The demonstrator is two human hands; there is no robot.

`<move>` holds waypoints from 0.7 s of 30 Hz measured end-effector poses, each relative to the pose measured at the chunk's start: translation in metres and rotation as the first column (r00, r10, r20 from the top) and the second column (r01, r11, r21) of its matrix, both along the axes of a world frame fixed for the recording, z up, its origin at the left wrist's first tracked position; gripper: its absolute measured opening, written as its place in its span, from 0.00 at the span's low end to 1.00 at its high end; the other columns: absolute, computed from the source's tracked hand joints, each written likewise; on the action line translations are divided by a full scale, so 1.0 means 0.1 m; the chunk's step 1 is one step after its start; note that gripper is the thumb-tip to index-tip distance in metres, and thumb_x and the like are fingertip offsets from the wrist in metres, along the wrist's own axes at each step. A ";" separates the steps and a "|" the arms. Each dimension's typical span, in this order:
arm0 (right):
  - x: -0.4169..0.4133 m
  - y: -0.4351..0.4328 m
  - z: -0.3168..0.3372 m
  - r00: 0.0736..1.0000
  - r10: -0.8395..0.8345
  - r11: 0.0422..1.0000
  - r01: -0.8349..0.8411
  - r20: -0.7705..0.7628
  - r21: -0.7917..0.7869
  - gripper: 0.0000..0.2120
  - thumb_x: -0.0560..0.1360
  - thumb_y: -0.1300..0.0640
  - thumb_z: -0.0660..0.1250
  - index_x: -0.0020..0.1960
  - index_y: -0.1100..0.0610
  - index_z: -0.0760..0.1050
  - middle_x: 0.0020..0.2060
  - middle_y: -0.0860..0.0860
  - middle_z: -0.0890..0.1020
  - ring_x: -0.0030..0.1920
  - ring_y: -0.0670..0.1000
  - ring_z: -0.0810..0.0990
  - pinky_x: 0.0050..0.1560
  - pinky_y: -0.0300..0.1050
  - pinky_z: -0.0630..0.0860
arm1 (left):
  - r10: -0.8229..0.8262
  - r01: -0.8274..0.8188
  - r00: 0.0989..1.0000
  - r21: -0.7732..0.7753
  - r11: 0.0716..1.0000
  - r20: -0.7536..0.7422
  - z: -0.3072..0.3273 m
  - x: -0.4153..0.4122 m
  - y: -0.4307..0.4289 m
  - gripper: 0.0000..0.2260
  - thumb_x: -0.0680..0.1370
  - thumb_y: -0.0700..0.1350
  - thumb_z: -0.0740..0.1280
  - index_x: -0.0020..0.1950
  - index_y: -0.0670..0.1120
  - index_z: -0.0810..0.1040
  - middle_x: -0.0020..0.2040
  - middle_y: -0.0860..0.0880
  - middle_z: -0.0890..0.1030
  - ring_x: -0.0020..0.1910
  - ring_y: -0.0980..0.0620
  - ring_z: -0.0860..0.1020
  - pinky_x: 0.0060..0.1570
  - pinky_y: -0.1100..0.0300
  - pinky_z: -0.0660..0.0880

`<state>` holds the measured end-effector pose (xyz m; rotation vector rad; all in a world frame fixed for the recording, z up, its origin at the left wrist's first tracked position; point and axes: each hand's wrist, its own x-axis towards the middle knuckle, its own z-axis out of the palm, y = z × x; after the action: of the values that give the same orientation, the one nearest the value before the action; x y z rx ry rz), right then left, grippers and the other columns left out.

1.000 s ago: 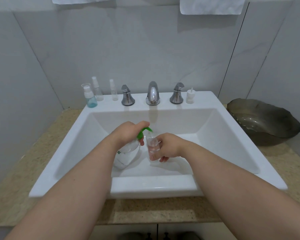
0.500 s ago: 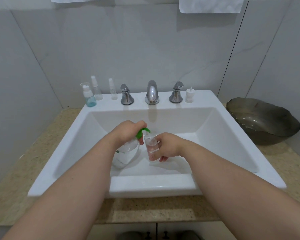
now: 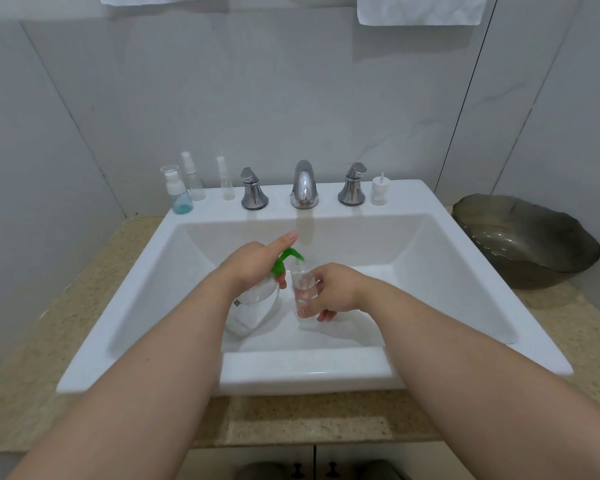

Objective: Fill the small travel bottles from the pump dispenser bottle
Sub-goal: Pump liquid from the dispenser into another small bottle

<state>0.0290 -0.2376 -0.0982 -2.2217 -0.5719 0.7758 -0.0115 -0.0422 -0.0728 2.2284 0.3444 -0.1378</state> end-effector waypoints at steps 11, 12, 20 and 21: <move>0.01 0.00 -0.01 1.000 -0.006 1.000 0.005 -0.004 -0.006 0.25 0.68 0.56 0.83 0.62 0.56 0.78 0.54 0.54 0.83 0.39 0.53 0.87 0.52 0.54 0.85 | -0.009 0.008 1.000 -0.018 1.000 -0.028 0.05 -0.01 -0.04 0.31 0.76 0.68 0.59 0.29 0.46 0.83 0.41 0.46 0.87 0.34 0.49 0.72 0.46 0.52 0.71; 0.01 0.00 -0.01 1.000 -0.004 1.000 0.004 -0.004 -0.005 0.25 0.67 0.56 0.83 0.61 0.56 0.78 0.54 0.54 0.83 0.39 0.54 0.87 0.52 0.54 0.85 | -0.009 0.008 1.000 -0.022 1.000 -0.030 0.06 -0.01 -0.04 0.30 0.77 0.67 0.59 0.29 0.45 0.83 0.40 0.46 0.87 0.33 0.49 0.71 0.45 0.53 0.71; -0.01 0.00 0.02 1.000 0.005 1.000 -0.005 -0.011 -0.002 0.21 0.68 0.57 0.82 0.57 0.55 0.80 0.53 0.53 0.84 0.39 0.54 0.87 0.52 0.54 0.85 | -0.017 0.017 0.999 -0.012 1.000 -0.032 0.08 -0.03 -0.05 0.28 0.77 0.64 0.59 0.29 0.45 0.82 0.41 0.44 0.87 0.34 0.48 0.70 0.43 0.53 0.70; -0.02 0.00 0.02 1.000 0.007 1.000 -0.007 -0.011 -0.002 0.21 0.68 0.58 0.82 0.58 0.55 0.80 0.53 0.53 0.84 0.39 0.53 0.87 0.52 0.53 0.85 | -0.019 0.019 0.999 -0.006 1.000 -0.033 0.08 -0.03 -0.05 0.28 0.77 0.63 0.59 0.30 0.44 0.82 0.41 0.44 0.87 0.35 0.48 0.70 0.42 0.52 0.69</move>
<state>0.0270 -0.2377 -0.0959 -2.2175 -0.5738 0.7918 -0.0141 -0.0475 -0.0649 2.2257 0.3406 -0.1852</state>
